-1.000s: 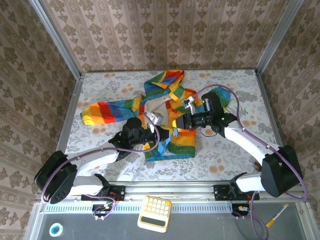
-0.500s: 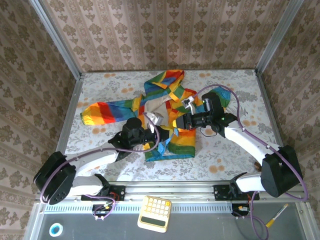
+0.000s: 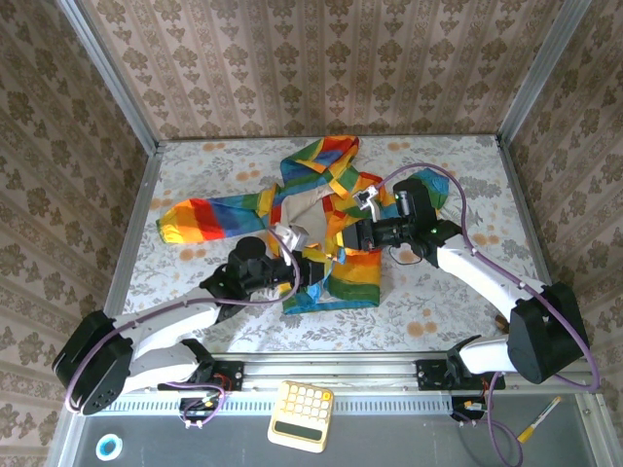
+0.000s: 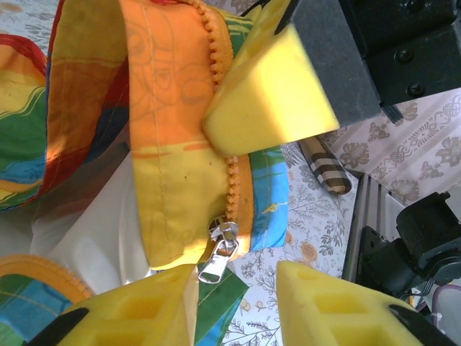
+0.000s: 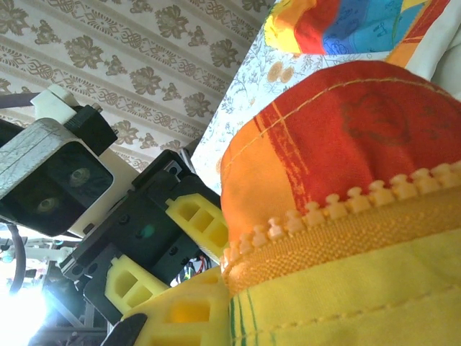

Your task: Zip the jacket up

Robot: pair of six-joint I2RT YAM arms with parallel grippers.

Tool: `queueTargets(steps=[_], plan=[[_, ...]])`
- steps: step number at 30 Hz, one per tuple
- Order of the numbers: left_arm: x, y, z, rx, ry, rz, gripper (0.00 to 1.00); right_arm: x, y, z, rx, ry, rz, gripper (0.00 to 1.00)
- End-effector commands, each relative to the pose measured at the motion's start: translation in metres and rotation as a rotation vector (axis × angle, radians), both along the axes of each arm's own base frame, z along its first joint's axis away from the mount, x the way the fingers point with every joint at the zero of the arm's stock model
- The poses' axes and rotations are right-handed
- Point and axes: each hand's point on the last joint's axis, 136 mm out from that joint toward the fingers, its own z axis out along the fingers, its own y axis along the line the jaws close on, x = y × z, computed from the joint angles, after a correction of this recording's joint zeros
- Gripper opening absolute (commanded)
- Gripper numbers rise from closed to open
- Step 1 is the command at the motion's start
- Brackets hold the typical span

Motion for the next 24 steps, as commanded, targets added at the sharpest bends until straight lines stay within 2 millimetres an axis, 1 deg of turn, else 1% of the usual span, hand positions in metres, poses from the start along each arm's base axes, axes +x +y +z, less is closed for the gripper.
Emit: queueTargets(steps=[1, 3, 8, 11, 14, 16, 18, 24], plan=[[0.009, 0.011, -0.001, -0.013, 0.010, 0.068, 0.40, 0.000, -0.001, -0.003, 0.000, -0.031, 0.016, 0.00], [0.017, 0.019, -0.010, 0.018, 0.049, 0.128, 0.42, 0.001, -0.005, -0.013, -0.045, -0.029, -0.002, 0.00], [0.029, 0.045, -0.047, 0.160, 0.176, 0.306, 0.42, 0.007, -0.023, -0.047, -0.174, 0.006, -0.082, 0.00], [0.034, 0.060, -0.068, 0.210, 0.272, 0.412, 0.43, 0.009, -0.030, -0.057, -0.192, 0.022, -0.111, 0.00], [0.033, 0.064, -0.082, 0.235, 0.332, 0.458, 0.44, 0.009, -0.035, -0.065, -0.213, 0.028, -0.123, 0.00], [0.033, 0.063, -0.083, 0.222, 0.354, 0.469, 0.46, 0.008, -0.035, -0.066, -0.209, 0.030, -0.119, 0.00], [0.034, 0.061, -0.079, 0.194, 0.367, 0.474, 0.48, 0.007, -0.035, -0.067, -0.207, 0.035, -0.113, 0.00], [0.039, 0.058, -0.050, 0.181, 0.375, 0.475, 0.50, 0.003, -0.035, -0.072, -0.203, 0.047, -0.098, 0.00]])
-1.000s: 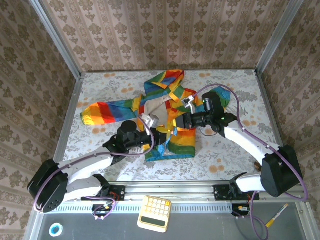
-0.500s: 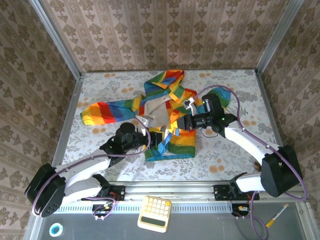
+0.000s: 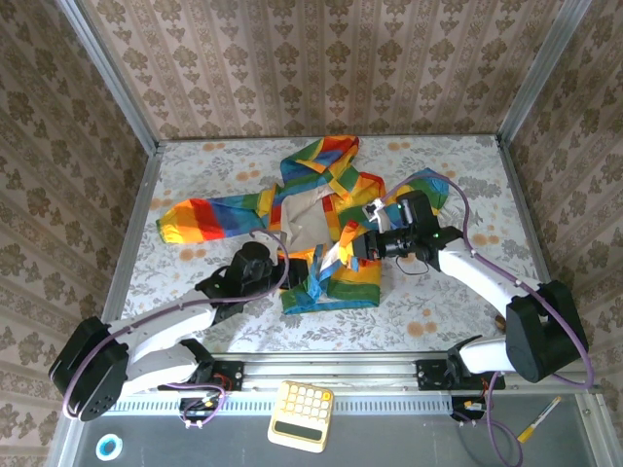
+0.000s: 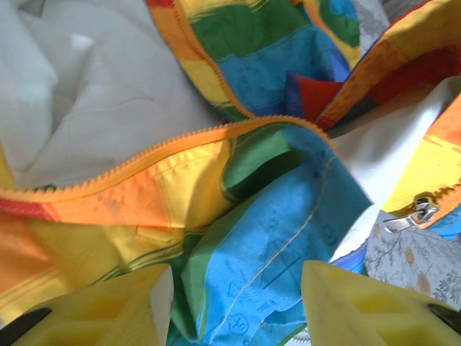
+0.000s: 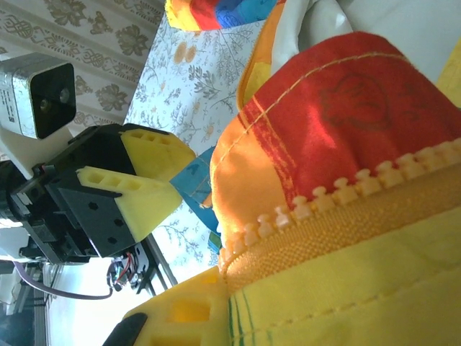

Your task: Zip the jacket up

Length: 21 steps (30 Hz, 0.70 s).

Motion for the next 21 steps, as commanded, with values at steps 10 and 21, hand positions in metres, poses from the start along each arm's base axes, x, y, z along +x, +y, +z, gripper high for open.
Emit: queueTargets(steps=[10, 21], plan=[[0.018, -0.021, 0.032, -0.021, 0.132, -0.013, 0.49, -0.005, 0.001, -0.011, 0.017, 0.015, 0.033, 0.00], [0.018, -0.047, 0.025, -0.065, 0.205, -0.102, 0.44, -0.007, 0.002, -0.006, 0.033, 0.009, 0.044, 0.00]])
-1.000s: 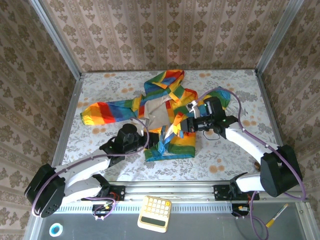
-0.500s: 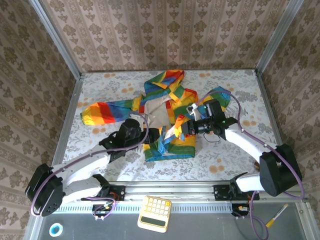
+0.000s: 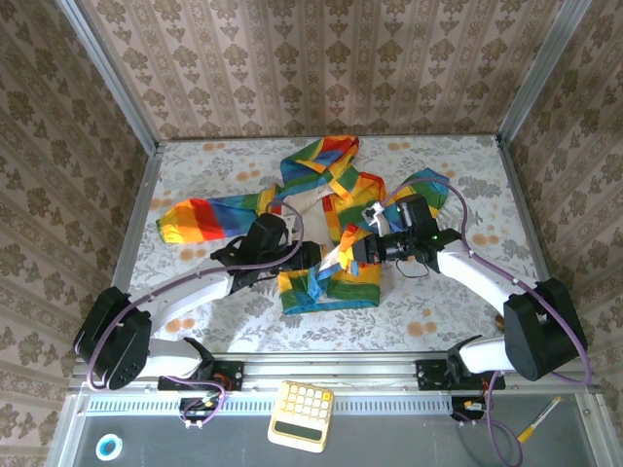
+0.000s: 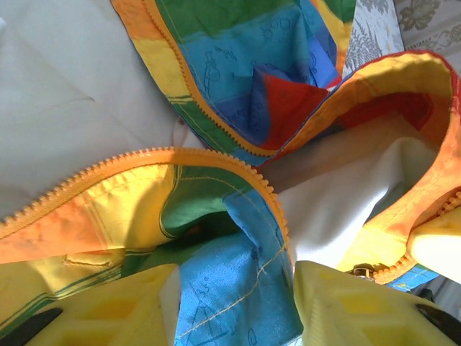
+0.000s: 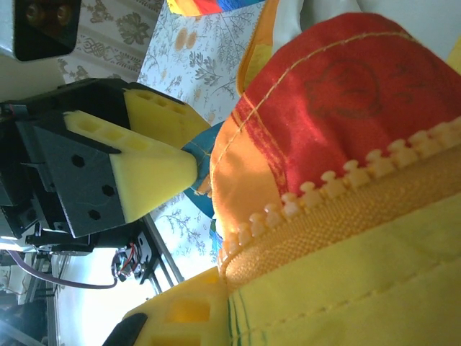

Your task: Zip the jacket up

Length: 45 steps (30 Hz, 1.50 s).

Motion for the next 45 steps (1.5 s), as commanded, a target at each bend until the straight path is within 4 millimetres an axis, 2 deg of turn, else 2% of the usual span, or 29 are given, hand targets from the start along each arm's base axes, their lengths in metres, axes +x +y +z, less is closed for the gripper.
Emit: queueTargets(steps=[1, 5, 7, 10, 14, 19, 25, 30, 34, 40, 45], plan=[[0.000, -0.011, 0.014, -0.058, 0.014, -0.036, 0.42, -0.001, 0.001, 0.002, 0.023, -0.020, 0.025, 0.00], [0.000, -0.015, 0.012, -0.077, 0.020, -0.052, 0.33, -0.001, 0.001, 0.002, 0.020, -0.018, 0.025, 0.00], [0.000, -0.018, 0.014, -0.097, 0.016, -0.066, 0.18, -0.002, 0.001, 0.002, 0.019, -0.018, 0.026, 0.00], [-0.001, -0.020, 0.019, -0.131, -0.008, -0.080, 0.01, -0.002, 0.001, 0.005, 0.022, -0.021, 0.029, 0.00], [-0.002, -0.018, 0.033, -0.190, -0.091, -0.087, 0.00, -0.004, 0.004, 0.018, 0.048, -0.032, 0.055, 0.00], [-0.005, -0.010, 0.062, -0.289, -0.253, -0.082, 0.00, -0.007, 0.010, 0.039, 0.120, -0.042, 0.104, 0.00], [-0.020, -0.007, 0.096, -0.379, -0.458, -0.110, 0.00, -0.004, 0.016, 0.057, 0.181, -0.050, 0.132, 0.00], [-0.039, -0.023, 0.107, -0.435, -0.613, -0.188, 0.00, 0.002, 0.023, 0.071, 0.249, -0.054, 0.148, 0.00], [-0.041, -0.029, 0.106, -0.494, -0.653, -0.200, 0.00, 0.003, 0.025, 0.077, 0.259, -0.055, 0.154, 0.00], [-0.030, -0.032, 0.069, -0.406, -0.593, -0.176, 0.00, 0.020, 0.016, 0.030, 0.106, 0.009, 0.047, 0.01], [-0.020, -0.026, 0.036, -0.331, -0.533, -0.135, 0.00, 0.023, 0.008, -0.033, 0.002, 0.119, -0.002, 0.02]])
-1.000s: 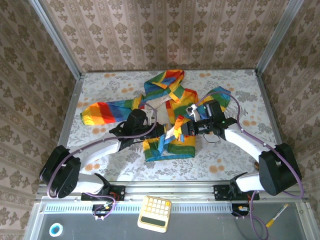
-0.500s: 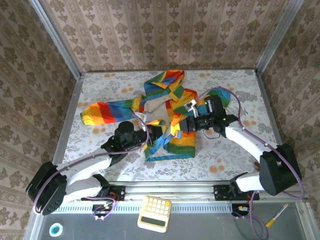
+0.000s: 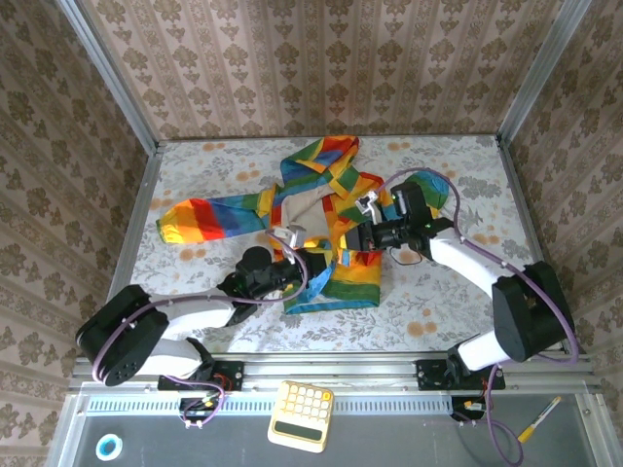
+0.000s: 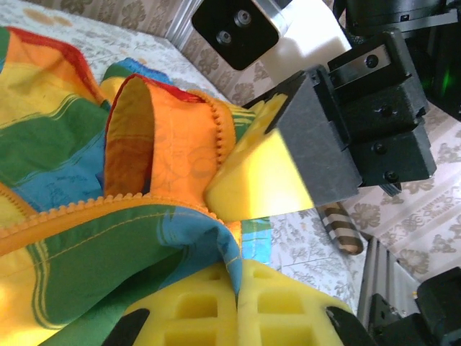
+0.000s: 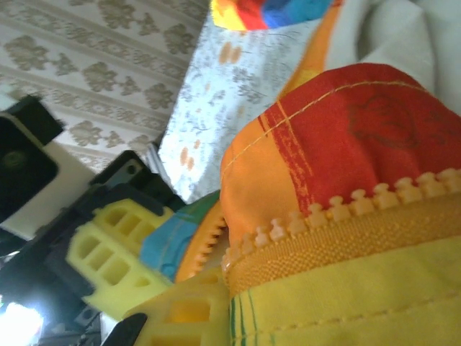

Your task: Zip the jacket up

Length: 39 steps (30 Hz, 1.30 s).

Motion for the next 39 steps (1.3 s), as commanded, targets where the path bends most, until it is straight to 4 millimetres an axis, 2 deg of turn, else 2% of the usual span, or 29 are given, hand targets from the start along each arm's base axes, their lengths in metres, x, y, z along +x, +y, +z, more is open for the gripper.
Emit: queueTargets(steps=[1, 5, 7, 8, 10, 13, 15, 18, 24, 27, 33, 39], plan=[[0.008, 0.007, -0.010, 0.016, -0.018, 0.045, 0.00, 0.002, -0.012, -0.057, -0.118, 0.094, -0.046, 0.02], [0.010, 0.010, -0.027, 0.052, 0.014, 0.055, 0.00, 0.010, -0.021, -0.100, -0.170, 0.167, -0.076, 0.11], [0.011, 0.012, -0.035, 0.063, 0.034, 0.061, 0.00, 0.019, -0.028, -0.113, -0.185, 0.192, -0.111, 0.23], [0.011, 0.012, -0.037, 0.064, 0.040, 0.061, 0.00, 0.023, -0.030, -0.115, -0.182, 0.195, -0.127, 0.26], [0.011, 0.012, -0.041, 0.065, 0.052, 0.063, 0.00, 0.030, -0.031, -0.111, -0.166, 0.186, -0.154, 0.34], [0.011, 0.012, -0.044, 0.062, 0.062, 0.066, 0.00, 0.035, -0.032, -0.091, -0.151, 0.125, -0.175, 0.45], [0.012, 0.012, -0.044, 0.061, 0.064, 0.068, 0.00, 0.035, -0.037, -0.078, -0.168, 0.068, -0.194, 0.52], [0.013, 0.011, -0.043, 0.059, 0.061, 0.066, 0.00, 0.028, -0.051, -0.065, -0.219, -0.029, -0.232, 0.57], [0.014, 0.009, -0.041, 0.057, 0.064, 0.051, 0.00, 0.009, -0.080, -0.058, -0.302, -0.165, -0.331, 0.63], [0.015, 0.008, -0.041, 0.056, 0.066, 0.043, 0.00, -0.001, -0.089, -0.063, -0.321, -0.179, -0.358, 0.63], [0.015, 0.005, -0.041, 0.054, 0.071, 0.032, 0.00, -0.024, -0.094, -0.082, -0.280, -0.161, -0.411, 0.60], [0.015, 0.003, -0.040, 0.054, 0.077, 0.020, 0.00, -0.025, -0.087, -0.093, -0.285, -0.173, -0.383, 0.49]])
